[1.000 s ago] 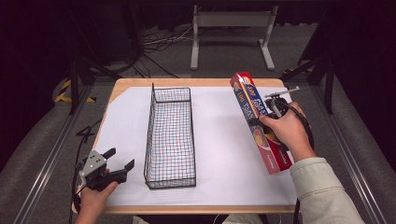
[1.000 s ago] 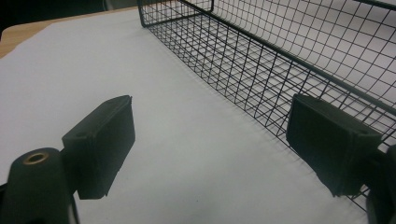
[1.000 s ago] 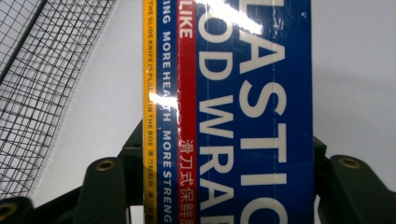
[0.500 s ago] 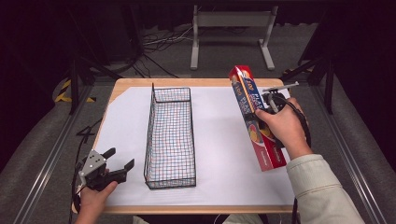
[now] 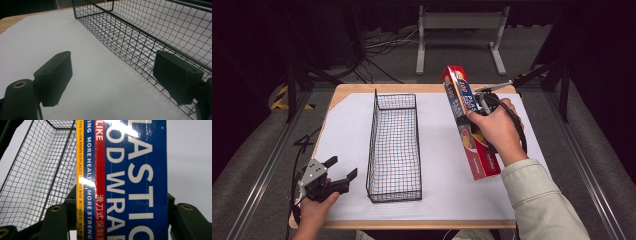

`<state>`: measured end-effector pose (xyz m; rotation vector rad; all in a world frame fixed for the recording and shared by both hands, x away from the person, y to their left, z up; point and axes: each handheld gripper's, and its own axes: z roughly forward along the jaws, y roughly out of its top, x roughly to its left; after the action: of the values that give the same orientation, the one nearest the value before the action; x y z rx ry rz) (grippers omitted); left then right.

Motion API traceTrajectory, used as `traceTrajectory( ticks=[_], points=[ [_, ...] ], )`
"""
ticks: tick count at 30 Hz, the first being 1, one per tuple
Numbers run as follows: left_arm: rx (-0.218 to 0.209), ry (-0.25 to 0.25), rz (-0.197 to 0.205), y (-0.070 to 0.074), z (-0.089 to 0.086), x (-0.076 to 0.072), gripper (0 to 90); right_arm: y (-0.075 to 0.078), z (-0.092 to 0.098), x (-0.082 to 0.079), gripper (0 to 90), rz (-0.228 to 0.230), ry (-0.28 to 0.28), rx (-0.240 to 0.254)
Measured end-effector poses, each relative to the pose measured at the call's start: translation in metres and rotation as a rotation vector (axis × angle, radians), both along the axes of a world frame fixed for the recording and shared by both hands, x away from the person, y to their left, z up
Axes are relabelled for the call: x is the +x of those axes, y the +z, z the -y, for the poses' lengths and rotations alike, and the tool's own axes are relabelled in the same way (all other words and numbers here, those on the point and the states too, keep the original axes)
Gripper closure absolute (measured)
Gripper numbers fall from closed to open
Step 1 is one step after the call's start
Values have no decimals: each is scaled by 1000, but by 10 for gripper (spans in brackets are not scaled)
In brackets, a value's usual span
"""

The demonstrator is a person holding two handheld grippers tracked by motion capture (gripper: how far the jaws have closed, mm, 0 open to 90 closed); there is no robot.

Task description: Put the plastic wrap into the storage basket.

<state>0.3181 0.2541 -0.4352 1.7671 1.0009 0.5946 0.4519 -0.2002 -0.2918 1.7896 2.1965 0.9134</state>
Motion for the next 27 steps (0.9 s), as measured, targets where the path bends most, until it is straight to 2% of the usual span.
traceTrajectory(
  ticks=[10, 20, 27],
  points=[
    [-3, -9, -6, 0, 3, 3, 166, 7, -30, 4, 411, -18, -28, -9],
    [-8, -10, -5, 0, 3, 3, 168, 8, -55, 6, 411, -35, 4, -4],
    [-8, -12, -7, 0, 3, 3, 170, 9, -72, 9, 411, -51, 0, 8]
  ],
)
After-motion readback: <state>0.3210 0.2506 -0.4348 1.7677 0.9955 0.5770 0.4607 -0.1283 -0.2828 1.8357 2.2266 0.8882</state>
